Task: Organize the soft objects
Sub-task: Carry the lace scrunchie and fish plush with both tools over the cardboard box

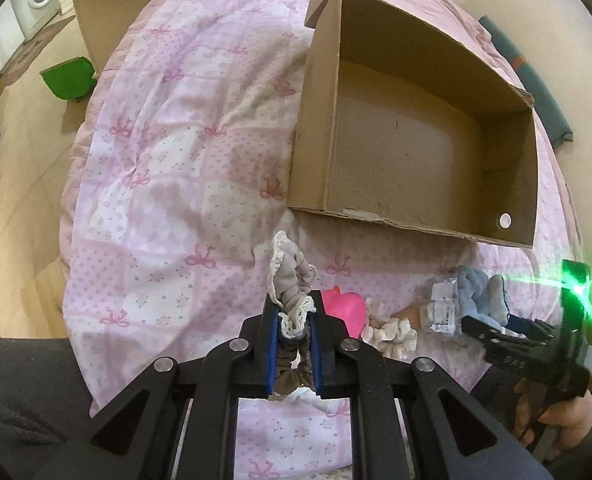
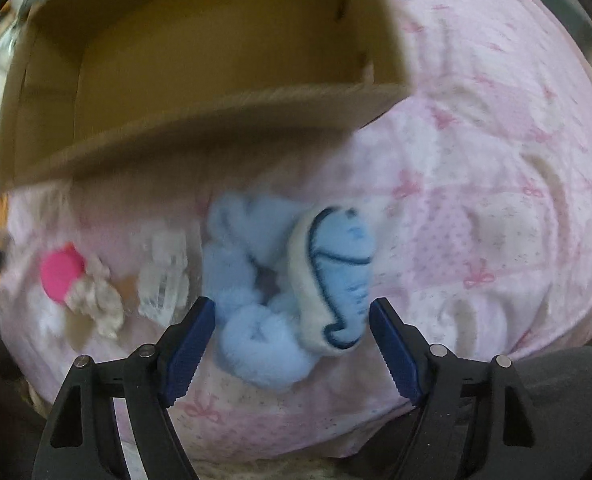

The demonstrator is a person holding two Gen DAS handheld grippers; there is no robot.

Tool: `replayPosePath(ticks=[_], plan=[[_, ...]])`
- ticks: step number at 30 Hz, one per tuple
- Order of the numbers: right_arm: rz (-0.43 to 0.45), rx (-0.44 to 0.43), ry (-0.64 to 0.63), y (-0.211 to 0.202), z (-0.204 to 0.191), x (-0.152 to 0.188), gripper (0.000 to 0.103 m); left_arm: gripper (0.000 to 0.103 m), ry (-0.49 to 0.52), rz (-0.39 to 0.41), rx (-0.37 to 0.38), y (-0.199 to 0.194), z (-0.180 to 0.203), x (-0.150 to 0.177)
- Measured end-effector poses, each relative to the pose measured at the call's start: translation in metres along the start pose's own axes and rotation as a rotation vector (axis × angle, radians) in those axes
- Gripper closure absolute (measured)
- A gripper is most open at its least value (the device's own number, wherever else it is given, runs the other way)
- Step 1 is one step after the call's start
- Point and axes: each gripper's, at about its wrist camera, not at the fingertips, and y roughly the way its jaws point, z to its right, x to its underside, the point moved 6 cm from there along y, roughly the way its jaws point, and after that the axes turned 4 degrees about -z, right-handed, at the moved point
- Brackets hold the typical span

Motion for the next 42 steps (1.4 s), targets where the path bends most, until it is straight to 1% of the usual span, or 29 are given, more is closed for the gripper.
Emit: replayPosePath(ticks=[1, 2, 3, 4, 5, 6, 7, 8, 9, 10, 11, 13, 15, 17, 20, 26, 29, 33, 36, 42], plan=[[0.01, 0.019, -0.009, 0.001, -0.002, 0.0, 0.019, 0.091, -0.001, 0.0, 0.002, 0.0, 0.0, 0.0], [0.026, 0.033, -0.016, 0.0, -0.003, -0.001, 0.022, 0.091, -0.003, 0.001, 0.003, 0.0, 0.0, 0.0], [0.033, 0.033, -0.017, 0.0, -0.005, -0.002, 0.028, 0.091, -0.005, 0.002, 0.005, 0.0, 0.0, 0.0], [0.029, 0.023, -0.016, 0.001, -0.006, -0.002, 0.047, 0.091, -0.008, 0.004, 0.008, 0.0, 0.0, 0.0], [0.012, 0.019, -0.014, 0.004, -0.006, -0.001, 0.053, 0.091, -0.01, 0.005, 0.011, -0.001, -0.001, 0.0], [0.001, 0.014, -0.012, 0.007, -0.009, 0.002, 0.055, 0.091, -0.012, 0.007, 0.015, -0.002, -0.001, -0.001], [0.0, 0.015, -0.014, 0.008, -0.01, 0.002, 0.061, 0.091, -0.011, 0.01, 0.016, -0.002, 0.0, -0.001], [0.001, 0.015, -0.015, 0.008, -0.01, 0.0, 0.066, 0.091, -0.011, 0.01, 0.018, -0.002, 0.0, -0.001], [0.004, 0.012, -0.015, 0.007, -0.011, -0.001, 0.068, 0.091, -0.009, 0.011, 0.017, -0.003, 0.0, -0.001], [0.011, 0.009, -0.015, 0.005, -0.012, 0.0, 0.075, 0.091, -0.008, 0.012, 0.016, -0.003, 0.001, -0.001], [0.023, 0.003, -0.006, 0.002, -0.014, 0.002, 0.078, 0.091, -0.006, 0.014, 0.013, -0.004, 0.001, -0.001], [0.048, -0.002, -0.003, -0.011, -0.007, 0.005, 0.078, 0.091, -0.004, 0.023, 0.011, -0.006, 0.002, -0.002], [0.104, -0.038, -0.012, -0.031, -0.011, 0.005, 0.078, 0.091, -0.003, 0.03, 0.013, -0.008, 0.003, -0.003], [0.154, -0.043, -0.03, -0.051, -0.014, 0.006, 0.078, 0.091, 0.002, 0.039, 0.015, -0.01, 0.006, -0.004], [0.222, -0.082, -0.024, -0.076, -0.015, 0.009, 0.078, 0.091, 0.021, 0.055, 0.003, -0.014, 0.009, -0.003], [0.362, -0.23, 0.001, -0.123, -0.017, 0.011, 0.078, 0.091, 0.045, 0.1, -0.008, -0.023, 0.015, -0.002], [0.422, -0.267, -0.017, -0.142, -0.023, 0.009, 0.078, 0.091, 0.069, 0.148, -0.04, -0.032, 0.019, -0.003], [0.505, -0.293, -0.055, -0.154, -0.026, 0.006, 0.078, 0.091, 0.083, 0.199, -0.041, -0.047, 0.024, -0.009], [0.544, -0.307, -0.069, -0.163, -0.025, -0.002, 0.078, 0.091, 0.088, 0.244, -0.053, -0.061, 0.029, -0.021], [0.61, -0.328, -0.072, -0.176, -0.023, -0.029, 0.078, 0.091, 0.104, 0.291, -0.048, -0.076, 0.047, -0.051]])
